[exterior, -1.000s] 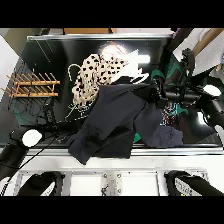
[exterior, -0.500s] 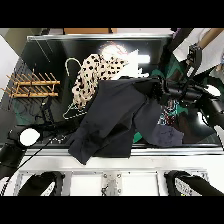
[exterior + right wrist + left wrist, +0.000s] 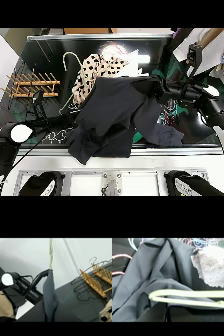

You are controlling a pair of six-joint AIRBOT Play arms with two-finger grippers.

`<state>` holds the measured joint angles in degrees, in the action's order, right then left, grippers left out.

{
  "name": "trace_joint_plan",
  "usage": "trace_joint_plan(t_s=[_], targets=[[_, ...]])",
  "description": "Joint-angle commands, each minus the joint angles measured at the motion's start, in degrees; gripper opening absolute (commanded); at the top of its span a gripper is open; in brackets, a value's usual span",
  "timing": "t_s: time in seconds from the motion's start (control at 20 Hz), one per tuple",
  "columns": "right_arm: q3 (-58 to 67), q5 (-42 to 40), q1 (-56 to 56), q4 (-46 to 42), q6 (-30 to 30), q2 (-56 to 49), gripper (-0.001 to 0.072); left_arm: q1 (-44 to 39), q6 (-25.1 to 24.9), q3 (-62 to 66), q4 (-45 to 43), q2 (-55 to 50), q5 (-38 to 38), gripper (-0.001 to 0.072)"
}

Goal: Fold the clothes and pants, and hang the long-sleeved shirts on hangers.

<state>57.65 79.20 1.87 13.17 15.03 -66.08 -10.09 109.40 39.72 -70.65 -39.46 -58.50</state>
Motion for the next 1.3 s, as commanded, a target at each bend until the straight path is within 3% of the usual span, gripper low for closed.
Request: trace_joint_plan(t_s=[0.0,0.35,0.75,1.25], targets=[[0.0,-2.9,2.3,1.3,-0.4,0.0,0.0010,0.3,-1.2,1.7,0.4,0.0,-1.1,0.0011],[0.1,-0.8,2.9,6.8,-1.0,0.0,0.0010,0.3,-2.1,1.7,-0.3,0.0,-1.6,0.0011],[0.1,-0.4,2.9,-1.5,1.4,0.7,0.0011,0.7,-2.0,1.7,-1.7,0.0,-1.6,0.0011],[0.0,-0.8,2.8,-9.5,2.8,0.9,0.0010,9.2,-4.8,1.7,-1.2,0.0,-6.0,0.0012]])
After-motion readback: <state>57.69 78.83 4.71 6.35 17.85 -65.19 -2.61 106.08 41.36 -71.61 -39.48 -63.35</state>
